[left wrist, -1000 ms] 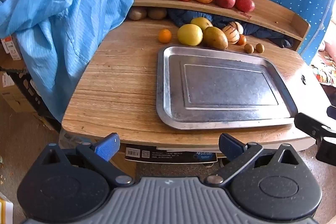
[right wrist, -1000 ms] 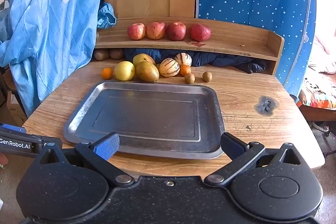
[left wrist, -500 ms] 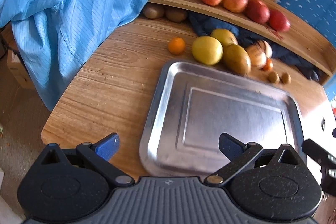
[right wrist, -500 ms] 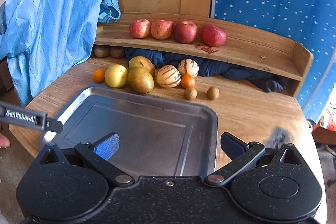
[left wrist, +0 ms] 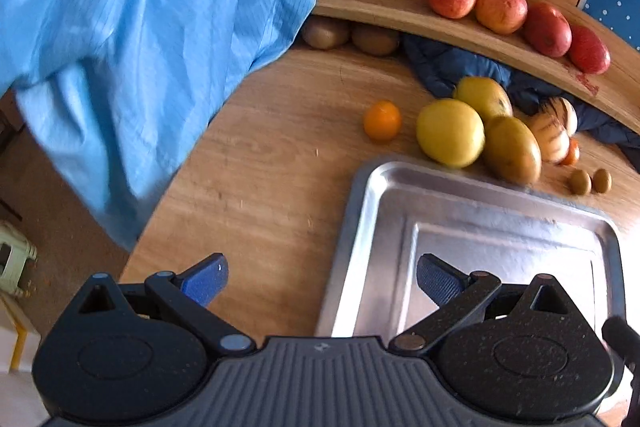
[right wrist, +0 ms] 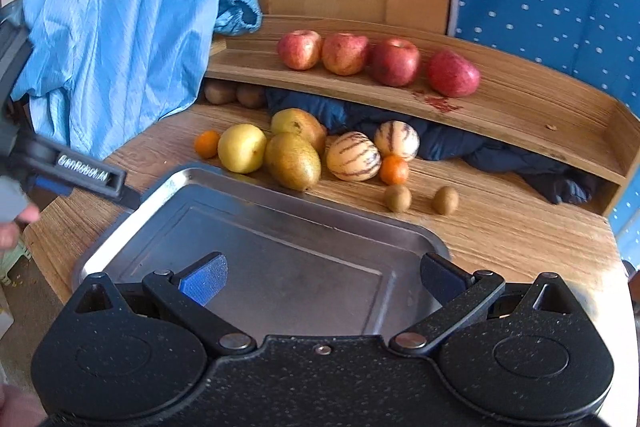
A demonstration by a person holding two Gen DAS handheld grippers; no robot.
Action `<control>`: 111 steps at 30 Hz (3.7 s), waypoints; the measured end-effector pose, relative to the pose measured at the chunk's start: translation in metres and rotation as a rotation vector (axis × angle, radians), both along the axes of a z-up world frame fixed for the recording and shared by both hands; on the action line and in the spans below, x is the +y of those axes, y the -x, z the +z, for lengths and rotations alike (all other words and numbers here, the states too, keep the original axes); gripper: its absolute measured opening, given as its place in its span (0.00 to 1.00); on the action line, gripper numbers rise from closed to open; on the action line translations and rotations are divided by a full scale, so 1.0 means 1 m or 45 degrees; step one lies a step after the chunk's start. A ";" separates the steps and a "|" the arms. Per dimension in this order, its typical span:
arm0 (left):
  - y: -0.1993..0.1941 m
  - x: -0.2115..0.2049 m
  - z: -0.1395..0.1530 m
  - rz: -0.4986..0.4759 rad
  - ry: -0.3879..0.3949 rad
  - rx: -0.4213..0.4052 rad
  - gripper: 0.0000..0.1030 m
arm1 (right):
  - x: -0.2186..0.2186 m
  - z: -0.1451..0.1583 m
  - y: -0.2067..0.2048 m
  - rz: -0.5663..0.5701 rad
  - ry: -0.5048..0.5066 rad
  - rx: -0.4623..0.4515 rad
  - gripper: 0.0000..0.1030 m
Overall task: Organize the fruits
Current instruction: 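Move both tools past the steel tray toward the row of fruits, then grasp the small orange with the left tool while the right tool grasps the yellow grapefruit, then carry the orange in the left tool and grapefruit in the right tool over the tray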
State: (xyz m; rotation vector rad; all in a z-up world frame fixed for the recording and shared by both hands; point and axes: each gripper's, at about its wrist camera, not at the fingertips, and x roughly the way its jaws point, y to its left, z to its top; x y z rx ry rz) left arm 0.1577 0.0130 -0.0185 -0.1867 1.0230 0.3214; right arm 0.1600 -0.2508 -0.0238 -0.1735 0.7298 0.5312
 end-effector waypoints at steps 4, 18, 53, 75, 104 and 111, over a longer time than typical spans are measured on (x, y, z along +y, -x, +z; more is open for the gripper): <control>-0.029 0.016 -0.002 -0.063 0.024 0.005 0.99 | 0.022 0.003 -0.014 0.001 0.038 -0.014 0.99; -0.107 0.052 -0.031 -0.430 0.020 -0.026 0.98 | 0.136 -0.005 -0.063 0.192 0.353 -0.171 0.99; -0.141 0.065 -0.043 -0.717 0.352 -0.059 0.34 | 0.207 -0.035 -0.119 0.296 0.535 -0.004 0.56; -0.111 -0.004 -0.017 -0.795 0.306 -0.139 0.34 | 0.122 0.008 -0.058 -0.137 0.376 -0.178 0.56; -0.071 -0.155 -0.051 -1.174 0.308 0.073 0.35 | 0.007 -0.016 0.037 -0.495 0.324 0.167 0.56; -0.069 -0.158 -0.049 -1.130 0.297 0.069 0.35 | 0.003 -0.016 0.036 -0.451 0.316 0.157 0.56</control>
